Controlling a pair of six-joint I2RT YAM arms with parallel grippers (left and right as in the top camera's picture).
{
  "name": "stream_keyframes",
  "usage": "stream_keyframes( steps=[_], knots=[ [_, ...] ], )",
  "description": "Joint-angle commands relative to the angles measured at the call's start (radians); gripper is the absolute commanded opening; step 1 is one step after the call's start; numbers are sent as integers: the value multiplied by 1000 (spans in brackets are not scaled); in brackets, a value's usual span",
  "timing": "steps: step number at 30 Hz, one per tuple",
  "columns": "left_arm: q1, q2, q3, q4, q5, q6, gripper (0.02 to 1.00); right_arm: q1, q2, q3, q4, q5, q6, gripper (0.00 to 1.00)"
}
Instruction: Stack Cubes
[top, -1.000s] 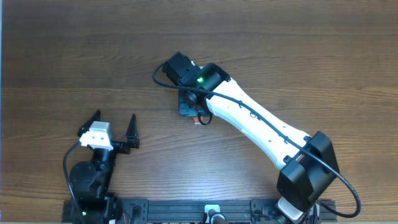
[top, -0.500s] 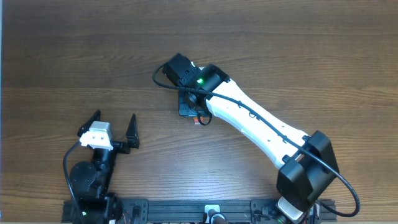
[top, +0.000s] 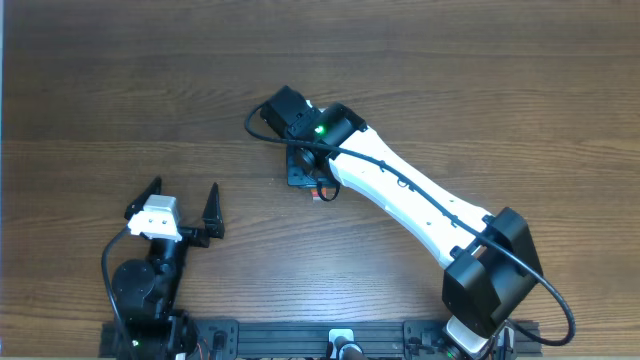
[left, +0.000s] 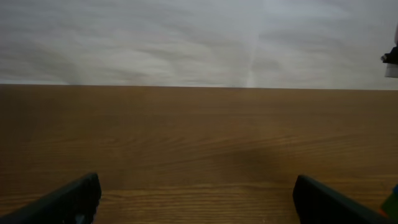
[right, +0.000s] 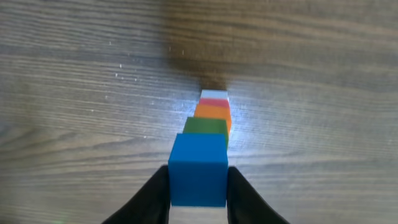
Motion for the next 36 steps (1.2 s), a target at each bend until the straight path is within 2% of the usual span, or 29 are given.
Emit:
stream_keyframes(
  steps=[1, 13, 15, 16, 17, 22, 27, 29, 31, 36],
  knots=[
    [5, -6, -5, -1, 10, 15, 998, 9, 16, -8, 2, 6, 5, 450],
    [5, -6, -5, -1, 10, 15, 1000, 4, 16, -8, 3, 6, 5, 656],
    [5, -6, -5, -1, 10, 15, 998, -5, 16, -8, 3, 6, 4, 741],
    [5, -6, -5, -1, 10, 15, 998, -19, 16, -6, 3, 8, 3, 893],
    [5, -6, -5, -1, 10, 15, 1000, -27, 16, -2, 4, 14, -3, 991],
    [5, -6, -5, -1, 10, 15, 1000, -82, 16, 45, 51, 60, -64, 993],
    [5, -6, -5, -1, 10, 15, 998, -219, 16, 130, 77, 112, -172, 993],
    [5, -6, -5, -1, 10, 15, 1000, -327, 16, 154, 84, 130, -248, 993],
    [5, -6, -5, -1, 10, 15, 1000, -389, 15, 153, 89, 150, -286, 993],
    [5, -6, -5, -1, 10, 15, 1000, -510, 9, 135, 128, 205, -414, 993]
  ],
)
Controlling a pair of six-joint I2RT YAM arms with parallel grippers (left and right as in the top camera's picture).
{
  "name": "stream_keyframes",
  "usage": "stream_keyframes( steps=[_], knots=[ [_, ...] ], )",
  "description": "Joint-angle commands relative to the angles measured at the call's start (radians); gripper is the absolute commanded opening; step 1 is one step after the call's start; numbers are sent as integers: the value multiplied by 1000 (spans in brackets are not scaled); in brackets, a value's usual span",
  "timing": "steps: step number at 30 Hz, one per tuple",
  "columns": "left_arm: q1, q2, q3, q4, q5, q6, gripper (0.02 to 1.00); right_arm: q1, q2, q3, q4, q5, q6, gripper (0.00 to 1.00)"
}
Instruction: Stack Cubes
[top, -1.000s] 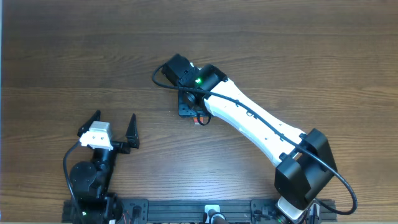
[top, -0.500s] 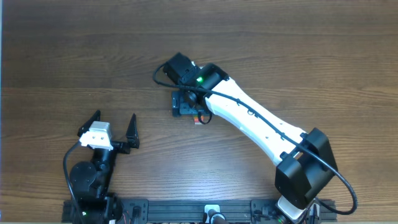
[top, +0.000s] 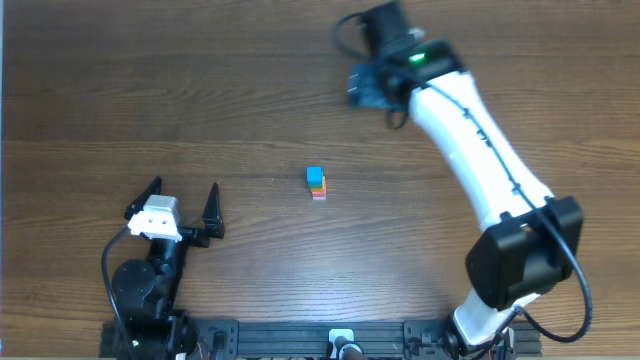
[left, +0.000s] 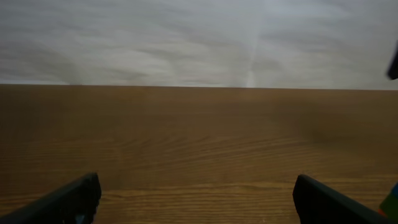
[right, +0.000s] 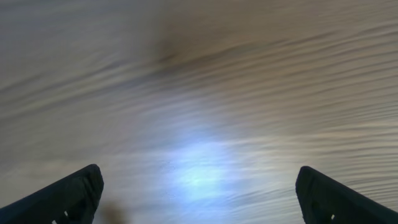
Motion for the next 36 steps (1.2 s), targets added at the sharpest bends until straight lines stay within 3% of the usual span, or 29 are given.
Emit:
stream_keyframes(
  steps=[1, 5, 9, 17, 20, 26, 36],
  knots=[
    [5, -6, -5, -1, 10, 15, 1000, -105, -3, -2, 42, 82, -167, 991],
    [5, -6, -5, -1, 10, 15, 1000, -195, -25, -30, 92, 74, -184, 993],
    [5, -6, -5, -1, 10, 15, 998, -257, -137, -185, 274, -25, -280, 991],
    [5, -6, -5, -1, 10, 15, 1000, -296, -431, -533, 521, -119, -346, 993],
    [5, -6, -5, -1, 10, 15, 998, -296, -650, -777, 666, -165, -358, 993],
    [5, -6, -5, -1, 10, 15, 998, -304, -924, -1078, 861, -183, -384, 991],
    [5, -6, -5, -1, 10, 15, 1000, -456, -1294, -1369, 960, -291, -462, 993]
  ],
)
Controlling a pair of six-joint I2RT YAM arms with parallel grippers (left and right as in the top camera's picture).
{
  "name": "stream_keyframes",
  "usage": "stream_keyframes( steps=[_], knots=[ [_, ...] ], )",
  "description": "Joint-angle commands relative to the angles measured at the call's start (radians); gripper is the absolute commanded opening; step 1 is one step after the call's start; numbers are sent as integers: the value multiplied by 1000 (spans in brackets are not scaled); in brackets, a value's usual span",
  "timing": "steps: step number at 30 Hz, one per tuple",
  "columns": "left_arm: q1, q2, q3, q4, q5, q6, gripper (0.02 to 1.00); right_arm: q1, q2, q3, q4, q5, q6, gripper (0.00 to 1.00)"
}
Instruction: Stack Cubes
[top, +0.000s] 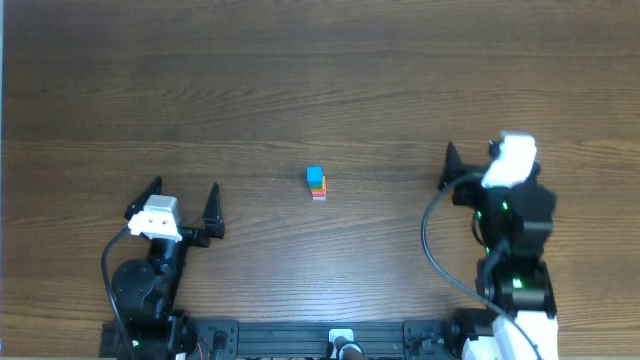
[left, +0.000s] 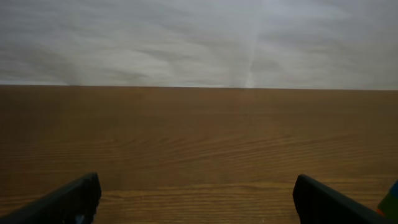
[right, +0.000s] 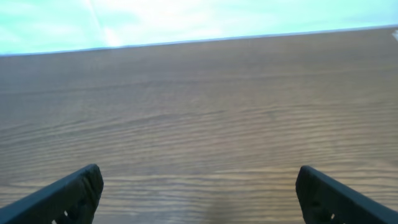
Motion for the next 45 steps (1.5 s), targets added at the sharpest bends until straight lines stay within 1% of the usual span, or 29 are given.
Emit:
stream_keyframes(
  steps=[1, 6, 15, 20, 27, 41, 45],
  knots=[
    [5, -5, -5, -1, 6, 15, 998, -46, -150, -99, 15, -73, -59, 993],
    [5, -5, -5, -1, 6, 15, 1000, -46, -272, -212, 58, -73, -58, 993],
    [5, -5, -5, -1, 6, 15, 1000, -45, -463, -303, 64, -75, -59, 991],
    [5, -5, -5, -1, 6, 15, 1000, -29, -528, -325, 67, -96, -60, 993],
    [5, -5, -5, -1, 6, 15, 1000, 11, -571, -349, 66, -99, -59, 993],
    [5, -5, -5, -1, 6, 15, 1000, 12, -575, -406, 57, -98, -58, 993],
    [5, -5, -5, -1, 6, 15, 996, 12, -575, -406, 14, -95, -58, 993]
  ],
)
